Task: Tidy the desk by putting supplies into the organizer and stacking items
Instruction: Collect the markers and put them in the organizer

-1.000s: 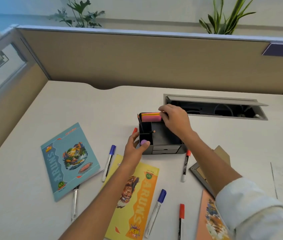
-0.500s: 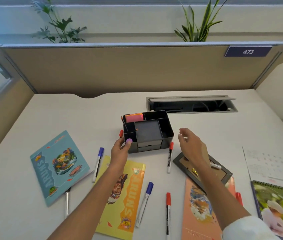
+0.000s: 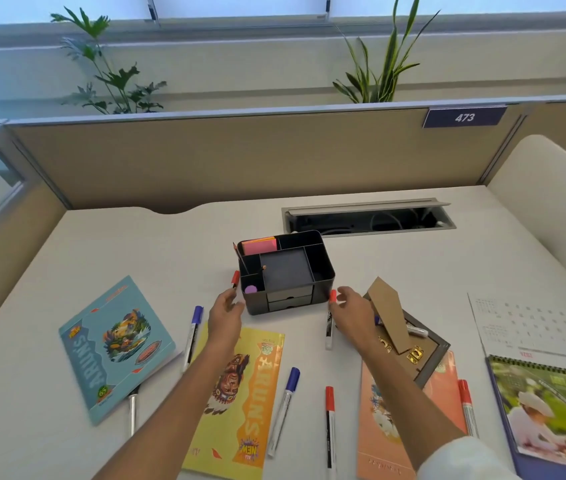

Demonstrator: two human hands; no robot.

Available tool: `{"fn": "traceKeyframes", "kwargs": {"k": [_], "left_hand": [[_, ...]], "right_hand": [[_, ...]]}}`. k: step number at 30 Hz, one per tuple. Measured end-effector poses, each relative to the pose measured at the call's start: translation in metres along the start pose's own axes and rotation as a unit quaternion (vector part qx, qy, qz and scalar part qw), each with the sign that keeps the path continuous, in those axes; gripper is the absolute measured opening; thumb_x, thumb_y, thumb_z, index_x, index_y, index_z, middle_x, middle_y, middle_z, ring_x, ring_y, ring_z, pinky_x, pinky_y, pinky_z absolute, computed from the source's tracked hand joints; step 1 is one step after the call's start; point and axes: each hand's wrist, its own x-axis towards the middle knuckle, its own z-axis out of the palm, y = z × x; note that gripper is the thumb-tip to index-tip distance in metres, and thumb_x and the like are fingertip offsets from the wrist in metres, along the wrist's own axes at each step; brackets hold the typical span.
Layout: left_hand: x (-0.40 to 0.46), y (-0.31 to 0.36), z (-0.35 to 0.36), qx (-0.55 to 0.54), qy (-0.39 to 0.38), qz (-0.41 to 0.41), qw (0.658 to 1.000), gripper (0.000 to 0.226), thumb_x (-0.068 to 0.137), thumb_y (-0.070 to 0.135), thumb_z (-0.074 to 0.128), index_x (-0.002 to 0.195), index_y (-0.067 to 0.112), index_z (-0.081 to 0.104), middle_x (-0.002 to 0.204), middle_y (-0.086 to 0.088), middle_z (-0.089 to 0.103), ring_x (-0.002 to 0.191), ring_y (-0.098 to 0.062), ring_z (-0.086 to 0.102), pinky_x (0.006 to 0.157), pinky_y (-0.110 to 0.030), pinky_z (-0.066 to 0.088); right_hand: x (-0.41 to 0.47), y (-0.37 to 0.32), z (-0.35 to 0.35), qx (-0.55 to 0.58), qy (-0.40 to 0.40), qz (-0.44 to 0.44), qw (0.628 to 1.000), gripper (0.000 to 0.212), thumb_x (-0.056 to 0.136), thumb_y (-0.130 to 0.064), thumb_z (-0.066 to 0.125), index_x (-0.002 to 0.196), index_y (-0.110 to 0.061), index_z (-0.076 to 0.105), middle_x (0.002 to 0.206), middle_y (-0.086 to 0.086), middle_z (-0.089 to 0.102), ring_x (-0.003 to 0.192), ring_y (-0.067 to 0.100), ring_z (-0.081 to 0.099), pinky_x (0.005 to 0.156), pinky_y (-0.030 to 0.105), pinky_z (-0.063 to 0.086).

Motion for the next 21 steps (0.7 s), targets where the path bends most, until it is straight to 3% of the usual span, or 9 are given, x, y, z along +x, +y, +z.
{"fn": "traceKeyframes", "kwargs": {"k": [2, 5, 9, 13, 15, 17, 21], "left_hand": [[-0.002, -0.006, -0.005, 0.032, 0.014, 0.017, 0.999, 0.037, 0.097, 0.016, 0.051, 0.134, 0.017, 0.047, 0.137, -0.004, 0.051, 0.111, -0.019, 0.052, 0.086, -0.038, 0.05], [-0.005, -0.016, -0.013, 0.057, 0.038, 0.024, 0.997, 0.039, 0.096, 0.01, 0.052, 0.134, 0.015, 0.048, 0.135, -0.008, 0.05, 0.077, -0.002, 0.05, 0.064, -0.025, 0.051], [-0.009, -0.025, -0.022, 0.087, 0.054, 0.037, 0.994, 0.04, 0.095, 0.006, 0.051, 0.135, 0.014, 0.048, 0.135, -0.011, 0.05, 0.069, 0.007, 0.044, 0.048, -0.005, 0.041], [-0.012, -0.03, -0.029, 0.114, 0.06, 0.037, 0.991, 0.041, 0.095, 0.004, 0.05, 0.135, 0.014, 0.049, 0.135, -0.007, 0.05, 0.074, 0.009, 0.048, 0.056, -0.007, 0.041], [-0.012, -0.032, -0.033, 0.118, 0.056, 0.041, 0.991, 0.041, 0.093, 0.004, 0.051, 0.132, 0.017, 0.05, 0.136, -0.007, 0.051, 0.097, -0.006, 0.057, 0.076, -0.017, 0.043], [-0.009, -0.035, -0.036, 0.117, 0.056, 0.041, 0.991, 0.042, 0.092, 0.003, 0.051, 0.131, 0.017, 0.051, 0.136, -0.009, 0.052, 0.12, -0.019, 0.051, 0.085, -0.025, 0.04], [0.001, -0.038, -0.039, 0.126, 0.06, 0.047, 0.989, 0.041, 0.091, 0.002, 0.052, 0.13, 0.016, 0.053, 0.134, -0.007, 0.054, 0.127, -0.022, 0.047, 0.093, -0.028, 0.042]], "right_hand": [[-0.003, 0.003, 0.007, -0.056, -0.015, 0.019, 0.998, 0.034, 0.092, -0.023, 0.06, 0.124, -0.01, 0.054, 0.109, 0.009, 0.066, 0.08, 0.015, 0.059, 0.065, 0.021, 0.049], [-0.007, 0.002, 0.015, -0.113, -0.016, 0.034, 0.993, 0.025, 0.089, -0.023, 0.064, 0.109, -0.01, 0.057, 0.101, 0.007, 0.064, 0.078, 0.016, 0.059, 0.066, 0.024, 0.049], [-0.008, -0.006, 0.02, -0.167, -0.007, 0.02, 0.986, 0.024, 0.089, -0.021, 0.064, 0.108, -0.009, 0.055, 0.105, 0.007, 0.062, 0.091, 0.021, 0.063, 0.07, 0.024, 0.046], [-0.003, -0.01, 0.024, -0.188, 0.006, 0.022, 0.982, 0.029, 0.091, -0.02, 0.062, 0.115, -0.01, 0.051, 0.109, 0.008, 0.063, 0.093, 0.021, 0.063, 0.076, 0.025, 0.052], [-0.001, -0.011, 0.026, -0.189, 0.013, 0.026, 0.982, 0.03, 0.091, -0.02, 0.062, 0.117, -0.01, 0.05, 0.109, 0.008, 0.062, 0.093, 0.021, 0.063, 0.077, 0.026, 0.053], [0.002, -0.01, 0.028, -0.199, 0.011, 0.032, 0.979, 0.03, 0.091, -0.019, 0.061, 0.117, -0.01, 0.049, 0.109, 0.009, 0.062, 0.092, 0.022, 0.063, 0.077, 0.027, 0.054], [0.009, -0.01, 0.026, -0.216, -0.001, 0.042, 0.975, 0.027, 0.091, -0.018, 0.06, 0.114, -0.009, 0.05, 0.107, 0.01, 0.063, 0.089, 0.022, 0.063, 0.072, 0.026, 0.051]]}}
